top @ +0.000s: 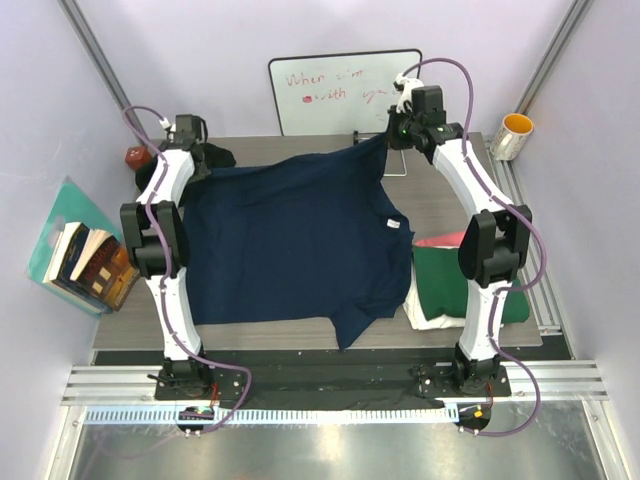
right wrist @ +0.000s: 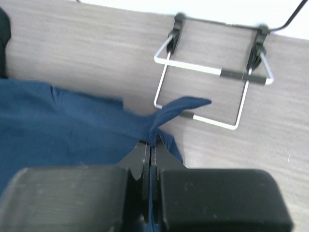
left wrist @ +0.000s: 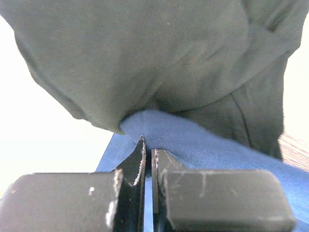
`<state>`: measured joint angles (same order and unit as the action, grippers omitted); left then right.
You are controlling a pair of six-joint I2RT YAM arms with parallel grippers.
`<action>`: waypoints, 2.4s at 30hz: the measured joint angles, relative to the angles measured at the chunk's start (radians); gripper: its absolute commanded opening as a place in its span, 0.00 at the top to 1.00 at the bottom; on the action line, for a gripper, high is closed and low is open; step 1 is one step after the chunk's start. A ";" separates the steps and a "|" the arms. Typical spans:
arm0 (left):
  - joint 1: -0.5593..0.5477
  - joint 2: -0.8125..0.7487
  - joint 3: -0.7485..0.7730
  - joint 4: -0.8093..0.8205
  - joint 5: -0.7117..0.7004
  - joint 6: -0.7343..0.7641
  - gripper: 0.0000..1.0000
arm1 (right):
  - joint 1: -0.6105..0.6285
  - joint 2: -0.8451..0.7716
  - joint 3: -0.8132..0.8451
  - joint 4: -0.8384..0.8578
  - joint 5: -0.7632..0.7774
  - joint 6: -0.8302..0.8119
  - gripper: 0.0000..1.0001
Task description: Fold and stack the t-shirts
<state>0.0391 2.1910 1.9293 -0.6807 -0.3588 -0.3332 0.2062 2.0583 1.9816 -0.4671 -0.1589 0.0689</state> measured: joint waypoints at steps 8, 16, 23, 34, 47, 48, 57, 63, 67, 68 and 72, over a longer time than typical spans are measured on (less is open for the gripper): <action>0.000 -0.097 -0.078 0.010 0.001 0.000 1.00 | 0.005 -0.104 -0.192 -0.003 -0.019 0.001 0.99; 0.000 -0.101 -0.151 -0.045 0.018 -0.008 1.00 | 0.037 -0.132 -0.294 -0.031 -0.023 0.013 0.99; 0.000 -0.113 -0.206 -0.071 0.030 -0.011 1.00 | 0.069 -0.225 -0.394 -0.050 -0.019 0.016 0.99; 0.000 -0.071 -0.130 -0.255 -0.034 -0.024 1.00 | 0.074 -0.285 -0.470 -0.134 0.009 0.033 0.99; 0.000 0.047 -0.078 -0.395 -0.086 -0.053 1.00 | 0.081 -0.285 -0.473 -0.203 0.034 0.055 0.99; 0.000 0.043 -0.091 -0.394 -0.086 -0.053 1.00 | 0.081 -0.285 -0.476 -0.214 0.037 0.060 0.99; 0.000 0.034 -0.132 -0.434 -0.087 -0.059 1.00 | 0.086 -0.277 -0.486 -0.285 0.049 0.076 0.99; 0.000 0.034 -0.133 -0.454 -0.101 -0.068 1.00 | 0.106 -0.253 -0.485 -0.304 0.053 0.085 0.99; 0.000 0.034 -0.133 -0.467 -0.112 -0.079 1.00 | 0.112 -0.251 -0.485 -0.311 0.066 0.089 0.99; 0.000 0.034 -0.133 -0.470 -0.113 -0.079 0.99 | 0.113 -0.251 -0.485 -0.312 0.069 0.089 0.99; 0.000 0.034 -0.135 -0.477 -0.113 -0.080 0.76 | 0.113 -0.251 -0.486 -0.314 0.085 0.092 0.96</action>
<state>0.0395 2.2253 1.7939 -1.1576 -0.4721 -0.4137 0.3191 1.8069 1.4952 -0.7807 -0.0738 0.1608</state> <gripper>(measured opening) 0.072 0.025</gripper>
